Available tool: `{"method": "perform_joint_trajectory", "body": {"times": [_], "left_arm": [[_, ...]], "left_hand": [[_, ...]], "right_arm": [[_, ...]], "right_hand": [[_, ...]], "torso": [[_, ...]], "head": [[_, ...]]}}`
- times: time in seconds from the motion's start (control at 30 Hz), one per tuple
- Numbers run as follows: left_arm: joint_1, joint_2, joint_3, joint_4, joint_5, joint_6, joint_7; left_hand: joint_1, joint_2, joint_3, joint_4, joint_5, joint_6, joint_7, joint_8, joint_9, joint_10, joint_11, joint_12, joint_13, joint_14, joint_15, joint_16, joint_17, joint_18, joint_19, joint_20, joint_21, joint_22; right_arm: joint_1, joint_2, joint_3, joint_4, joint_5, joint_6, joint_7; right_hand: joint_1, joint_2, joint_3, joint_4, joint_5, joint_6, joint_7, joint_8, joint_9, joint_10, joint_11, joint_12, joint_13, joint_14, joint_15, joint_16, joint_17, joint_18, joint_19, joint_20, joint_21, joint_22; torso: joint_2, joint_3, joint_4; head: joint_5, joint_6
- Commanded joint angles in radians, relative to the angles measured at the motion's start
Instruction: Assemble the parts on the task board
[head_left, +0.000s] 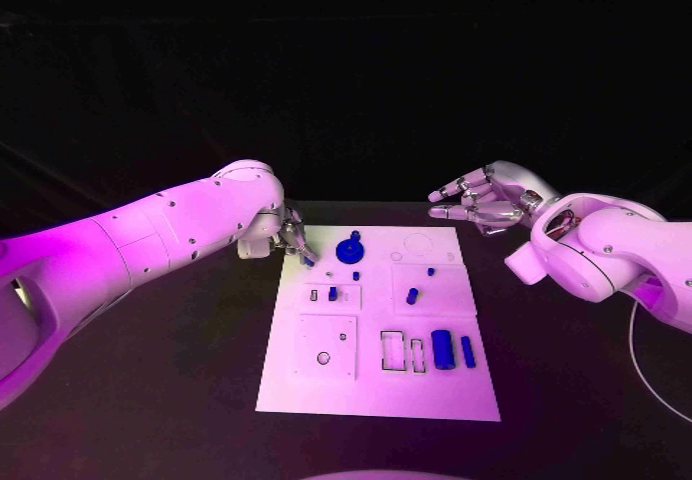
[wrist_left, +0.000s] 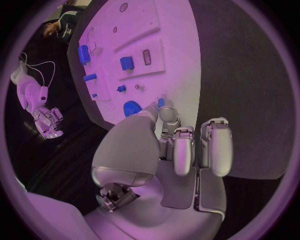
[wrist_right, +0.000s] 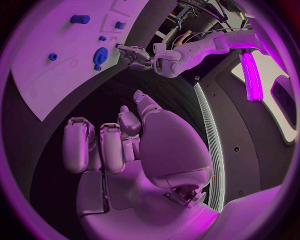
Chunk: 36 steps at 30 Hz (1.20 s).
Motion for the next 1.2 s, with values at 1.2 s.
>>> {"method": "perform_joint_trajectory", "body": {"times": [1.2], "left_arm": [[-0.067, -0.248, -0.020, 0.407, -0.016, -0.210, 0.071]], "left_hand": [[-0.230, -0.145, 0.481, -0.248, 0.117, 0.035, -0.012, 0.062, 0.025, 0.072, -0.013, 0.071, 0.058, 0.103, -0.007, 0.003, 0.263, -0.003, 0.070, -0.010, 0.012, 0.195]], "right_arm": [[-0.003, 0.002, -0.006, -0.004, -0.005, 0.030, 0.001]], "right_hand": [[-0.001, 0.008, 0.003, 0.004, 0.005, 0.004, 0.001, -0.006, -0.001, -0.001, -0.001, 0.002, 0.001, 0.057, -0.006, -0.002, 0.052, 0.018, -0.005, -0.002, -0.005, -0.002]], "torso": [[0.001, -0.0007, -0.0007]], "head": [[0.011, -0.003]]}}
